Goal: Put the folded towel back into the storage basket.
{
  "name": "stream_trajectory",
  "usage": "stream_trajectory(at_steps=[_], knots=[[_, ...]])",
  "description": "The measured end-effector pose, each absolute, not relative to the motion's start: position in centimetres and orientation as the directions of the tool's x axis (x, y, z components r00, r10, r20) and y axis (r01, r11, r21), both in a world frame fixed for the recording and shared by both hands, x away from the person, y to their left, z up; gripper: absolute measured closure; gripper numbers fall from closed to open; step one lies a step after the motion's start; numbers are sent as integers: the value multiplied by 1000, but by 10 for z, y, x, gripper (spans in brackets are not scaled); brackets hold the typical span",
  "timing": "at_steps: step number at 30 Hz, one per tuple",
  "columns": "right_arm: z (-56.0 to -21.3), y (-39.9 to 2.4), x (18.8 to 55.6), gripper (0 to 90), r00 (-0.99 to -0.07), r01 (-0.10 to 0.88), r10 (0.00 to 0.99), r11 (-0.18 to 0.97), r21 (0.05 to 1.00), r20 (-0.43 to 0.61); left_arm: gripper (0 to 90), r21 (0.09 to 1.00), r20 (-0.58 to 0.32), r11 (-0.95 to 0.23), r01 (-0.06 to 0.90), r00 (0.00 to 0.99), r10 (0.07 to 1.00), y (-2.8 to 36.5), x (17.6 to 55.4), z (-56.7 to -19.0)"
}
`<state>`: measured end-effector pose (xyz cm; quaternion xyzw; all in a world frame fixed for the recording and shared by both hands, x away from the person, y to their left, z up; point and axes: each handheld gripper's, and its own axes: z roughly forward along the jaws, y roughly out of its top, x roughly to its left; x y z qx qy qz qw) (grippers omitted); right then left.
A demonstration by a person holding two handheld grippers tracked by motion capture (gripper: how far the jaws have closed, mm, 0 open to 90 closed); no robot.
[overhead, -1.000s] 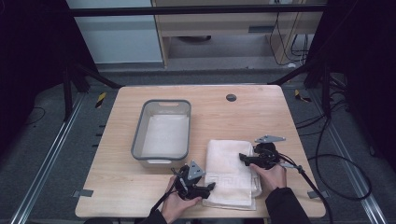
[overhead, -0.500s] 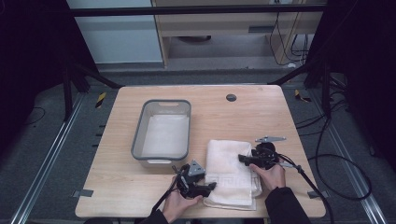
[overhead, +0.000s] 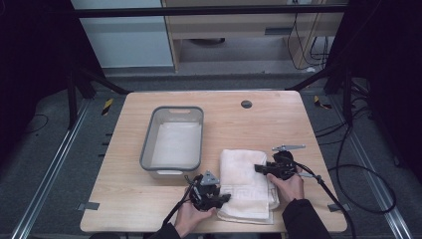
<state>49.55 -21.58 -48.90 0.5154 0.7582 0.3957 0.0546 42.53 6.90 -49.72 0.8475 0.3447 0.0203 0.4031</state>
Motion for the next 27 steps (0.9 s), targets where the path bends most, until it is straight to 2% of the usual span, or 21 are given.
stream_trajectory(at_steps=[9,14,27], knots=[[-479,-217,492,695,-479,715,818,154,682,318,765,699,-268,-411,585,747,609,70,423,-495],[-468,-213,486,697,-506,677,818,180,713,274,778,709,-260,-410,574,753,604,72,421,-492],[-441,-214,472,698,-524,622,805,136,771,280,781,764,-241,-374,526,769,592,82,416,-470]])
